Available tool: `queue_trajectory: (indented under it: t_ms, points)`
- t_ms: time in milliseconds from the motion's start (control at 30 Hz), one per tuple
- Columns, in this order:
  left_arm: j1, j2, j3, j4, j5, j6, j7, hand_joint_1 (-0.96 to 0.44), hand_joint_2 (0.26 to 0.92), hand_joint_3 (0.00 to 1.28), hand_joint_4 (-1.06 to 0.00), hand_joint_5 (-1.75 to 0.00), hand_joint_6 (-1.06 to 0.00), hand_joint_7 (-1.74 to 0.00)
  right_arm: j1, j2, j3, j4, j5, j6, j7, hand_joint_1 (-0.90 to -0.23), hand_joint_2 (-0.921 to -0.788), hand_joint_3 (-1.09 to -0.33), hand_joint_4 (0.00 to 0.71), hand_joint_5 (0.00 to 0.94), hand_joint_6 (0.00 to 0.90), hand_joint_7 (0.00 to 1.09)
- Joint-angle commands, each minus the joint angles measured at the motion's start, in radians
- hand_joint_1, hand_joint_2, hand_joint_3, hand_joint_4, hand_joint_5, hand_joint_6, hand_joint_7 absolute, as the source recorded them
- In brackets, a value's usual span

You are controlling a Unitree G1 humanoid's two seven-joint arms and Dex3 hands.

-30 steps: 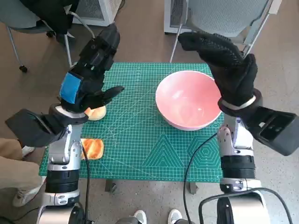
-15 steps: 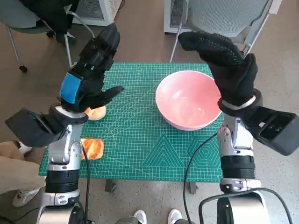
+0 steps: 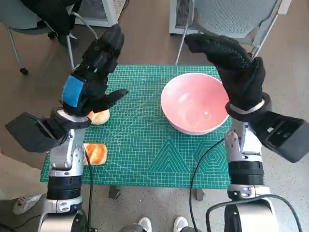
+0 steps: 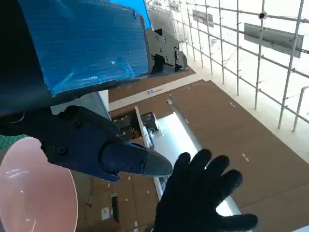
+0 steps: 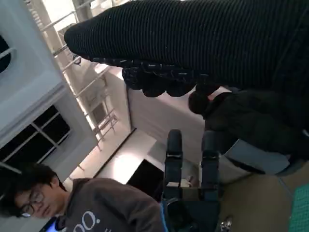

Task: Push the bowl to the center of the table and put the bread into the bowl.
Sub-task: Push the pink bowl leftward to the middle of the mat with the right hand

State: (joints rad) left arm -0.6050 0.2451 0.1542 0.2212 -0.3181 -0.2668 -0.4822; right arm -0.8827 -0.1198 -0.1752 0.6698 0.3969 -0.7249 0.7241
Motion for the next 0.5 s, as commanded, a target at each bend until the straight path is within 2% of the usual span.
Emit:
queue_trajectory:
  t_ms: [33, 333, 500]
  points:
    - [0.001, 0.008, 0.000, -0.014, 0.003, -0.003, -0.004, -0.64, 0.921, 0.13, -0.04, 0.00, -0.21, -0.12, -0.022, -0.027, -0.029, 0.081, -0.006, -0.011, -0.010, -0.713, -0.921, -0.773, 0.088, 0.001, 0.001, 0.33]
    - [-0.002, 0.008, 0.001, -0.006, 0.002, -0.002, -0.004, -0.63, 0.921, 0.13, -0.04, 0.00, -0.21, -0.12, -0.069, -0.059, -0.068, 0.207, -0.028, -0.041, -0.041, -0.707, -0.921, -0.788, 0.073, 0.000, -0.001, 0.32]
    - [-0.003, 0.007, 0.002, -0.003, 0.002, -0.004, -0.004, -0.63, 0.921, 0.13, -0.04, 0.00, -0.21, -0.12, -0.106, -0.098, -0.088, 0.315, -0.061, -0.058, -0.088, -0.704, -0.921, -0.797, 0.063, 0.000, -0.001, 0.30]
